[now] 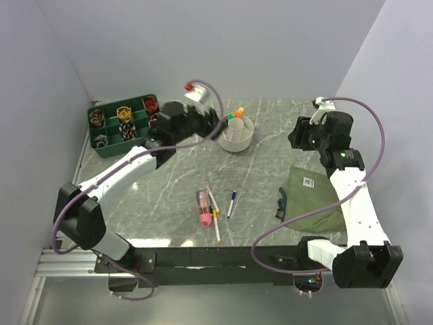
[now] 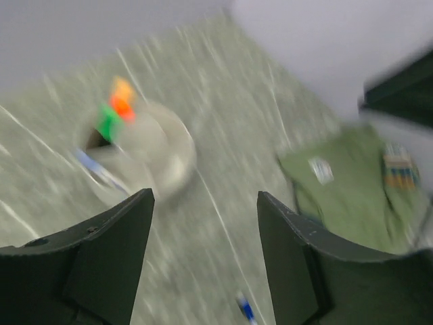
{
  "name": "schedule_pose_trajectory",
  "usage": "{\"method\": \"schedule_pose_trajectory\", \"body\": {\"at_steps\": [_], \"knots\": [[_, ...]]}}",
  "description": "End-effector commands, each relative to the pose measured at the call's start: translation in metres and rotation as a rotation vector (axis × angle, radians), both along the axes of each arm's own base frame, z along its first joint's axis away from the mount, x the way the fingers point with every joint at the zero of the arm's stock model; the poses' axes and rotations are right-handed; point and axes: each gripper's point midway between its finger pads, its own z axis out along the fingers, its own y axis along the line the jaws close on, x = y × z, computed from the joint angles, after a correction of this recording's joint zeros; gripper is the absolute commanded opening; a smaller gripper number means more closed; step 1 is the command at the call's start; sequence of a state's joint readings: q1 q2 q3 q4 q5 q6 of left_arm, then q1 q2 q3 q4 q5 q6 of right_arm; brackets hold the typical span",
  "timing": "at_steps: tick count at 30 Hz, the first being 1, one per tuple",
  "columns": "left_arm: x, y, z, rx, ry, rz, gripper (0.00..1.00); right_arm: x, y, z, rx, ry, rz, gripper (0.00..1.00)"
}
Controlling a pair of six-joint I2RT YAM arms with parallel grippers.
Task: Sort the stationery into containers
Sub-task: Pick up the pen from the center of the board.
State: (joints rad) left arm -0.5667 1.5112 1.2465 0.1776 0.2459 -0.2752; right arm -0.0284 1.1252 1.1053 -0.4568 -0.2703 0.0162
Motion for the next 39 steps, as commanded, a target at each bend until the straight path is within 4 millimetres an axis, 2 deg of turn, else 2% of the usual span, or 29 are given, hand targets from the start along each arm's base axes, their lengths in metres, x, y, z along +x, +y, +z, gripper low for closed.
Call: {"method": "schedule_pose_trajectory", "body": {"at_steps": [1, 2, 4, 8, 11, 13, 14, 15, 16, 18, 23, 24, 29, 39], "knots": [[-0.084, -0.002, -0.155, 0.407, 0.462, -0.093, 0.69, -0.006, 0.01, 0.019, 0.085, -0.059, -0.011, 0.57], [-0.098, 0.004, -0.177, 0.454, 0.496, -0.1, 0.69, -0.008, 0.011, 0.018, 0.117, -0.054, -0.026, 0.58], [-0.115, 0.011, -0.199, 0.52, 0.521, -0.091, 0.68, -0.014, 0.014, 0.016, 0.152, -0.048, -0.036, 0.58], [-0.133, 0.021, -0.213, 0.551, 0.571, -0.09, 0.67, -0.027, 0.023, 0.013, 0.236, -0.033, -0.035, 0.58], [-0.151, 0.024, -0.225, 0.632, 0.521, -0.248, 0.66, -0.036, 0.027, 0.009, 0.257, -0.033, -0.025, 0.58], [-0.154, 0.029, -0.237, 0.772, 0.426, -0.348, 0.67, -0.04, 0.027, 0.002, 0.262, -0.021, -0.03, 0.58], [-0.151, 0.031, -0.241, 0.809, 0.422, -0.352, 0.68, -0.043, 0.027, -0.001, 0.262, -0.018, -0.03, 0.58], [-0.149, 0.033, -0.254, 0.849, 0.457, -0.34, 0.67, -0.045, 0.027, -0.003, 0.262, -0.016, -0.03, 0.58], [-0.145, 0.035, -0.249, 0.879, 0.494, -0.315, 0.67, -0.047, 0.027, -0.003, 0.263, -0.017, -0.031, 0.58], [-0.144, 0.032, -0.259, 0.897, 0.552, -0.315, 0.67, -0.05, 0.028, -0.009, 0.269, -0.01, -0.033, 0.58], [-0.135, 0.019, -0.262, 0.869, 0.569, -0.285, 0.66, -0.054, 0.028, -0.011, 0.276, -0.015, -0.035, 0.58], [-0.133, 0.018, -0.267, 0.87, 0.585, -0.278, 0.64, -0.054, 0.027, -0.012, 0.272, -0.015, -0.037, 0.58], [-0.125, 0.004, -0.265, 0.835, 0.611, -0.259, 0.58, -0.056, 0.026, -0.015, 0.259, -0.011, -0.041, 0.58], [-0.119, -0.005, -0.28, 0.835, 0.662, -0.261, 0.56, -0.052, 0.024, -0.018, 0.249, -0.005, -0.046, 0.58]]}}
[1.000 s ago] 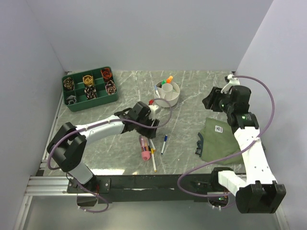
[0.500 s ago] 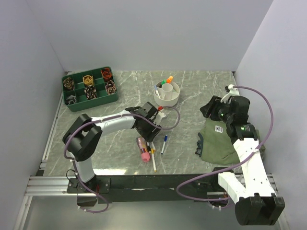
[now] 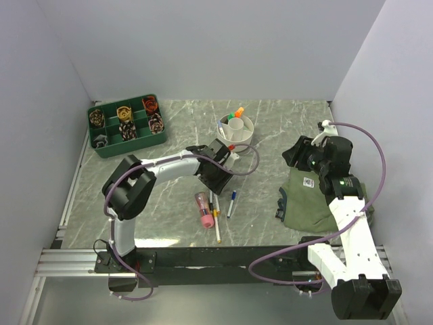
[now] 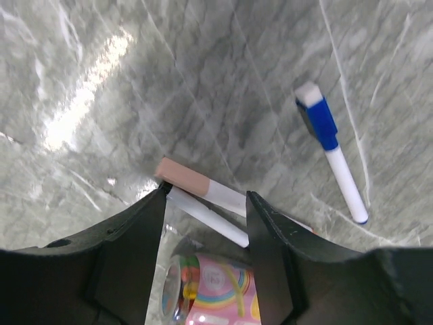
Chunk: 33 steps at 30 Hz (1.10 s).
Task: Sort the stationery into containers
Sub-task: Pick up the pen from the center of the board.
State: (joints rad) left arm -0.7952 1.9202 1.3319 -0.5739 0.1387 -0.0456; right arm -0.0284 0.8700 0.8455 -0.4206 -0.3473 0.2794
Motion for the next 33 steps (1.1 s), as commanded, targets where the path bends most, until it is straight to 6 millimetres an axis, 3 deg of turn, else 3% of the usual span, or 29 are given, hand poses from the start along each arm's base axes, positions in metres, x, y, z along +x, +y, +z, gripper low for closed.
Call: {"method": "schedule_pose_trajectory", "body": {"at_steps": [1, 3, 14, 18, 26, 31, 33], "knots": [[0.003, -0.008, -0.002, -0.012, 0.022, 0.005, 0.56, 0.006, -0.001, 0.008, -0.015, -0.04, 0.0, 0.58], [0.005, -0.009, -0.011, 0.005, 0.034, 0.009, 0.56, 0.006, 0.0, 0.005, -0.011, -0.035, 0.001, 0.58], [0.018, -0.022, -0.014, 0.006, 0.028, 0.0, 0.51, 0.007, -0.001, 0.005, -0.02, -0.034, 0.008, 0.58], [0.01, -0.015, -0.017, 0.019, 0.044, -0.002, 0.44, 0.007, -0.002, 0.005, -0.025, -0.034, 0.005, 0.58], [0.002, 0.003, -0.022, 0.064, 0.029, 0.044, 0.52, 0.01, -0.001, 0.006, -0.025, -0.033, 0.008, 0.58], [0.0, 0.009, -0.027, 0.093, 0.033, 0.078, 0.5, 0.011, -0.002, 0.006, -0.031, -0.035, 0.009, 0.58], [-0.004, 0.007, -0.03, 0.091, 0.05, 0.071, 0.45, 0.011, -0.002, 0.006, -0.035, -0.037, 0.008, 0.58]]}}
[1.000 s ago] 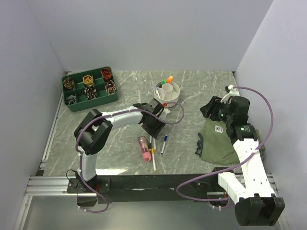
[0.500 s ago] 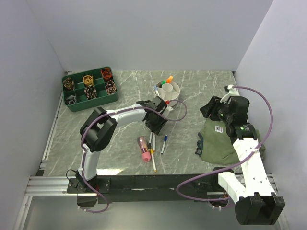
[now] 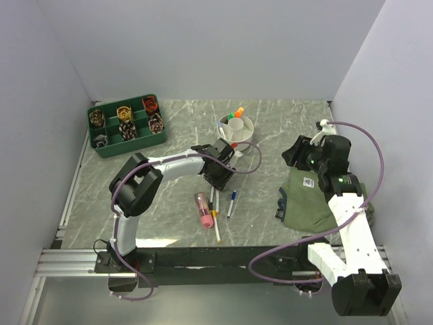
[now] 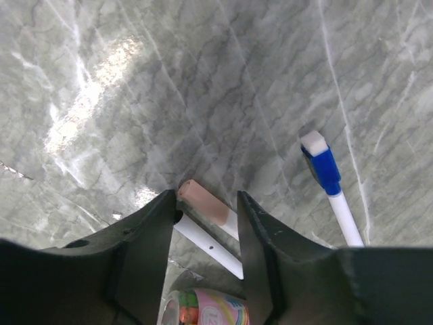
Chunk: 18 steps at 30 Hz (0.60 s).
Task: Sort the stationery into containers
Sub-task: Pick up the pen from the center of the board.
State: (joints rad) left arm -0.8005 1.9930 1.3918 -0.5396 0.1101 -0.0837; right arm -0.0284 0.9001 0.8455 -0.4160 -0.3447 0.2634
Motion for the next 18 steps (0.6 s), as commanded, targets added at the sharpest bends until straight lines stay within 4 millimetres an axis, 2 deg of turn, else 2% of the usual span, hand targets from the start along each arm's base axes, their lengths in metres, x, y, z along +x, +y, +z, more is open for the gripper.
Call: {"method": "schedule_pose_trajectory", "body": {"at_steps": [1, 2, 9, 15, 17, 18], "knots": [[-0.021, 0.022, -0.022, 0.093, 0.076, 0.031, 0.43, 0.006, -0.001, 0.014, -0.021, -0.06, 0.004, 0.58], [-0.023, 0.018, -0.023, 0.09, 0.086, 0.023, 0.38, 0.006, -0.001, 0.013, -0.017, -0.057, 0.002, 0.58], [-0.04, 0.01, -0.032, 0.113, 0.115, -0.002, 0.34, 0.005, -0.003, 0.012, -0.03, -0.063, -0.002, 0.58], [-0.057, 0.013, -0.048, 0.161, 0.149, 0.012, 0.13, 0.002, -0.005, 0.011, -0.041, -0.068, -0.005, 0.58], [-0.056, 0.008, -0.052, 0.156, 0.153, 0.005, 0.01, 0.001, -0.006, 0.009, -0.051, -0.065, -0.005, 0.58], [-0.054, 0.005, -0.052, 0.154, 0.151, 0.005, 0.01, 0.001, -0.006, 0.01, -0.054, -0.067, -0.005, 0.58]]}}
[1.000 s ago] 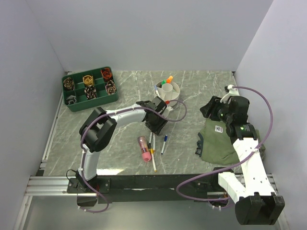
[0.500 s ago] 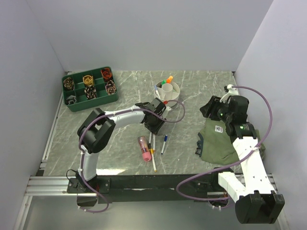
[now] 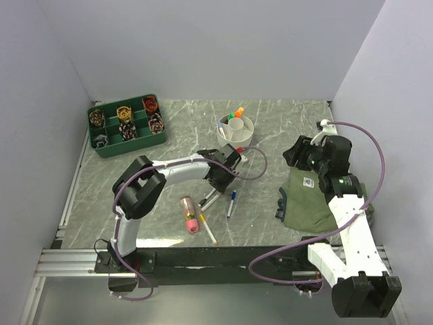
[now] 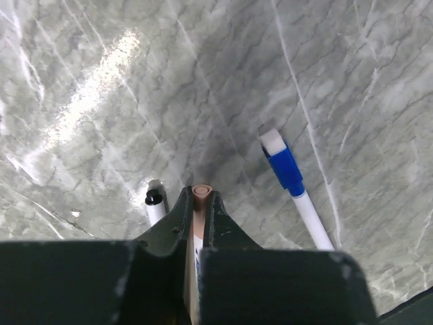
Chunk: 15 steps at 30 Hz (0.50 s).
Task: Sort the stationery into containers
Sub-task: Pick up the pen from the center of the board.
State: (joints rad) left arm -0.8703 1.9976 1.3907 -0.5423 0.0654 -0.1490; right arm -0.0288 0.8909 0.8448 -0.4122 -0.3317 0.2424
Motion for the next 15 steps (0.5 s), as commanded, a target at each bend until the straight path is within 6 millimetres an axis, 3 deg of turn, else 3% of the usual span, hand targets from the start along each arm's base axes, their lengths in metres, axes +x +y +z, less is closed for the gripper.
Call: {"method": "schedule_pose_trajectory", "body": {"at_steps": [1, 4, 5, 7, 8, 11, 15], "knots": [[-0.033, 0.017, -0.048, 0.124, 0.16, -0.013, 0.01, 0.001, -0.003, 0.007, -0.032, -0.048, -0.003, 0.58], [-0.015, -0.017, -0.015, 0.022, 0.125, -0.05, 0.01, 0.003, -0.003, 0.008, -0.032, -0.045, -0.003, 0.58], [-0.002, -0.033, 0.01, -0.032, 0.091, -0.06, 0.01, 0.004, -0.003, 0.009, -0.031, -0.045, -0.002, 0.59], [0.004, -0.052, 0.046, -0.125, 0.078, -0.112, 0.01, 0.006, -0.003, 0.01, -0.033, -0.043, 0.001, 0.59], [0.017, -0.062, 0.076, -0.177, 0.054, -0.117, 0.01, 0.007, -0.003, 0.01, -0.037, -0.038, 0.003, 0.58], [0.036, -0.074, 0.138, -0.321, 0.018, -0.144, 0.01, 0.013, -0.004, 0.015, -0.042, -0.036, 0.006, 0.58], [0.053, -0.068, 0.203, -0.49, -0.006, -0.163, 0.01, 0.021, -0.007, 0.025, -0.057, -0.047, -0.004, 0.58]]}}
